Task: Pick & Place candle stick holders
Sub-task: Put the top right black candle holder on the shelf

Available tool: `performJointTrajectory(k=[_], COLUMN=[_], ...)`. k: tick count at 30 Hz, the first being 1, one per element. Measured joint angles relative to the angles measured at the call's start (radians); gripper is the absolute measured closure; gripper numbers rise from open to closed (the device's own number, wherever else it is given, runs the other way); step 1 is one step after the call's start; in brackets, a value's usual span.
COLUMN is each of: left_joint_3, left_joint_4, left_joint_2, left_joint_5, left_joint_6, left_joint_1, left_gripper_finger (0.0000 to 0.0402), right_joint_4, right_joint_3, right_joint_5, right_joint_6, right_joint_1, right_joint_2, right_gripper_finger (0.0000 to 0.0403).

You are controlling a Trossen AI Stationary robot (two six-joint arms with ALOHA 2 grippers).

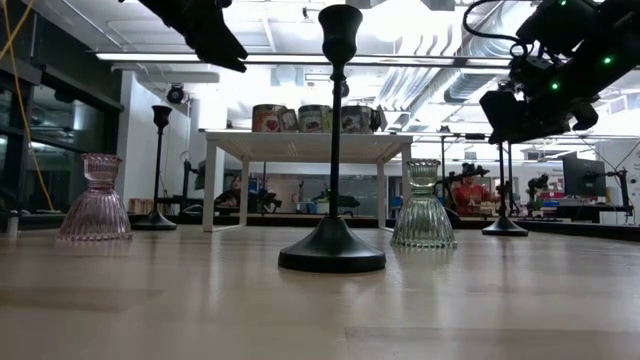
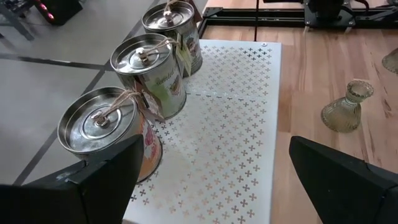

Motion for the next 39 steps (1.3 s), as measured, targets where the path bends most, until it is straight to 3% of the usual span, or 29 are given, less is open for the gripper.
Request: performJointTrajectory(k=[9,39], left_joint_3=[0.000,0.000], left_joint_4=[0.000,-0.007], left_joint_2=[0.000,0.000], left_joint_5=[0.000,0.002], left_joint_6=[-0.007,-0.026], left_joint_1=[0.000,0.000], left_gripper_finger=[0.0006,0.0006], right_joint_4=[0.037,0.141], right_joint_3=[0.000,0.000], right_joint_5=[0.043,-0.044], right_joint_6=[-0.013,-0.062], right_joint_1=[0.000,-0.114], right_joint_2=[0.000,0.000], right_gripper_finger=[0.0224,0.0392])
